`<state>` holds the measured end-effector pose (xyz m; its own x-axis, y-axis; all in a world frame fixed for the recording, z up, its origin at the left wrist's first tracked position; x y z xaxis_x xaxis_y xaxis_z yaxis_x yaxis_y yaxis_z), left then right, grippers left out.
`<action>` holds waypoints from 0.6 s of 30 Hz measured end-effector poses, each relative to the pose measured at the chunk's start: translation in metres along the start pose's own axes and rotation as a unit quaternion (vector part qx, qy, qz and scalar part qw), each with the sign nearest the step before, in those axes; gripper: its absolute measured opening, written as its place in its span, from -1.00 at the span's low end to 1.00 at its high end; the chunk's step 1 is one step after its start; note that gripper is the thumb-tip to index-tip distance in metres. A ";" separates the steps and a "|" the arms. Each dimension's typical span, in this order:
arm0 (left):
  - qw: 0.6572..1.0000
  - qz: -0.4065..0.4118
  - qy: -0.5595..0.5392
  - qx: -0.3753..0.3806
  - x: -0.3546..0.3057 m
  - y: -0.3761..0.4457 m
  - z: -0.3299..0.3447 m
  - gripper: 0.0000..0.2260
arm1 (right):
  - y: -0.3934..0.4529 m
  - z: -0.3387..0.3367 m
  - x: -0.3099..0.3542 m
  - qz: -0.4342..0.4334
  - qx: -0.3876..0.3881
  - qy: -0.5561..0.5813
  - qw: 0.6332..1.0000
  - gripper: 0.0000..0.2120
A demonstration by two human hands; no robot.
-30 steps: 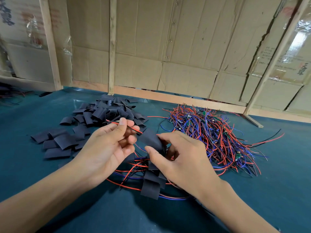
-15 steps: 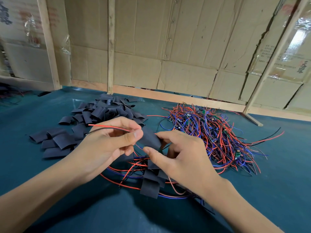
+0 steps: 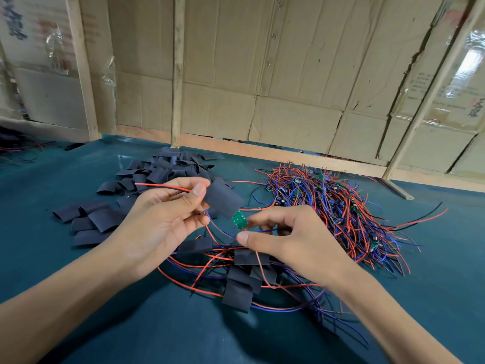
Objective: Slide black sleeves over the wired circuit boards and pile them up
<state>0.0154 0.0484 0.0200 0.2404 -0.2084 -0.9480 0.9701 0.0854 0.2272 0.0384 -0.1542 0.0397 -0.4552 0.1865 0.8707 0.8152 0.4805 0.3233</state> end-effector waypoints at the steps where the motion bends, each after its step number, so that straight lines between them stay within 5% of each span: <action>1: 1.000 0.002 -0.002 0.002 0.000 0.000 0.000 -0.88 | 0.000 0.000 0.002 -0.007 0.003 -0.014 1.000 -0.95; 10: 0.999 -0.002 0.010 0.049 -0.001 0.002 0.001 -0.72 | -0.002 0.005 0.001 0.011 0.001 0.122 0.992 -0.84; 18: 0.993 0.032 0.069 0.093 -0.003 -0.002 0.004 -0.64 | -0.003 -0.001 0.011 -0.070 0.006 0.098 0.993 -0.82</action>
<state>0.0128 0.0446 0.0237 0.3071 -0.0715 -0.9490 0.9455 -0.0908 0.3128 0.0316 -0.1543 0.0490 -0.4847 -0.0531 0.8731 0.7439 0.5001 0.4434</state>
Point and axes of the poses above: each hand's wrist, its own y-axis towards the middle knuckle, its own z-axis out of the palm, x = y × z, the point moved 5 cm from there along y, towards the middle knuckle, and after that the axes turned 15 degrees about y, right-handed, at the moved point
